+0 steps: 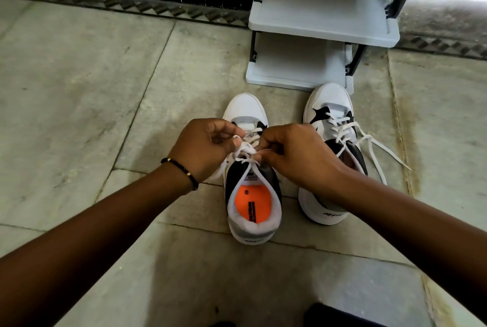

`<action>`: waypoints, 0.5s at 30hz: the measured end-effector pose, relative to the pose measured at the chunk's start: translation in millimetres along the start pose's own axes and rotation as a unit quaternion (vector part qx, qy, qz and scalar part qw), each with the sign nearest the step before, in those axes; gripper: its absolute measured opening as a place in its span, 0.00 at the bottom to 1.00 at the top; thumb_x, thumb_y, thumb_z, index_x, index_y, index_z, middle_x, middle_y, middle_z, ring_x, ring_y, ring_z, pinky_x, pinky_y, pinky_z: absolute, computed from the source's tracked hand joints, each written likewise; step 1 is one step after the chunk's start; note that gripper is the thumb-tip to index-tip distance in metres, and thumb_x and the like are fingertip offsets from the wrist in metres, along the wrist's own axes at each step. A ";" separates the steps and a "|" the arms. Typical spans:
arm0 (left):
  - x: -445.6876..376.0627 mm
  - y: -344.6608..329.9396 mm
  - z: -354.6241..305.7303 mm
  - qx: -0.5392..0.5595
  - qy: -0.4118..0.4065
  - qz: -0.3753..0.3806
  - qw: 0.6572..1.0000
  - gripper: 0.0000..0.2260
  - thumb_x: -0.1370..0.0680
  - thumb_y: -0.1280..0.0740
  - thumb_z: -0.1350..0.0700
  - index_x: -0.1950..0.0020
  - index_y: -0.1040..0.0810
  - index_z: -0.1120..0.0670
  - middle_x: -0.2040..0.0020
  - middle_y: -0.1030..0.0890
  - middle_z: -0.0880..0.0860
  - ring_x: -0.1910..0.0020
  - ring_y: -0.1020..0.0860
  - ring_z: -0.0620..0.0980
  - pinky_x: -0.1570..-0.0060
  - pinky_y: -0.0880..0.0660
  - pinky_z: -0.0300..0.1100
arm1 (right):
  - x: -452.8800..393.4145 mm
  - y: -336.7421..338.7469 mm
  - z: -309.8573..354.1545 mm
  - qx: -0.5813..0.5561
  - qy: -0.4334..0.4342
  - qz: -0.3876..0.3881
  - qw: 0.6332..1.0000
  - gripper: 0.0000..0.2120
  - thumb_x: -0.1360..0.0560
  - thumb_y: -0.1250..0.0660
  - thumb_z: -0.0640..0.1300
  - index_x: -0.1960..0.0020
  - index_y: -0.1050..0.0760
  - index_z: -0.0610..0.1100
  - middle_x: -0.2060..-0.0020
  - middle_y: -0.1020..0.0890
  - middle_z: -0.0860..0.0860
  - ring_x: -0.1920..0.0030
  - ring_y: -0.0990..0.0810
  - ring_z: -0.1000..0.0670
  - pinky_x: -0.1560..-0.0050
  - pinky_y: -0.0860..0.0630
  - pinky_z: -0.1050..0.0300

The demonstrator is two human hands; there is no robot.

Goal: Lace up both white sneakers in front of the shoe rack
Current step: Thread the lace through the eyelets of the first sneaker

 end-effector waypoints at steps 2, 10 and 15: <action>1.8 2.9 -1.2 -0.013 -0.010 -0.015 1.000 0.04 0.27 0.32 0.64 0.56 0.19 0.58 0.63 0.19 0.48 0.67 0.22 0.34 0.65 0.27 0.24 | 1.2 7.0 1.5 0.036 0.027 -0.011 0.999 0.04 0.28 0.30 0.45 0.60 0.20 0.44 0.64 0.18 0.51 0.65 0.25 0.53 0.63 0.28 0.57; 18.2 28.6 26.2 -0.130 0.005 -0.092 0.987 0.04 0.26 0.33 0.60 0.60 0.22 0.53 0.68 0.23 0.45 0.66 0.26 0.42 0.64 0.31 0.33 | 21.7 6.9 -1.2 0.332 0.119 0.006 0.936 0.07 0.38 0.27 0.36 0.65 0.25 0.42 0.70 0.20 0.45 0.66 0.23 0.41 0.70 0.31 0.54; 27.5 28.6 34.0 -0.130 0.017 -0.116 0.985 0.04 0.26 0.33 0.60 0.60 0.22 0.52 0.68 0.24 0.44 0.65 0.26 0.42 0.63 0.31 0.33 | 28.8 -3.4 6.8 0.394 0.129 0.061 0.908 0.11 0.29 0.41 0.34 0.49 0.25 0.41 0.54 0.20 0.45 0.52 0.24 0.40 0.63 0.36 0.53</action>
Point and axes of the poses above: each hand's wrist, its own x-axis away from the middle knuckle, its own y-axis out of the back of the hand, z = x × y, the point moved 7 cm from there along -x, towards the middle knuckle
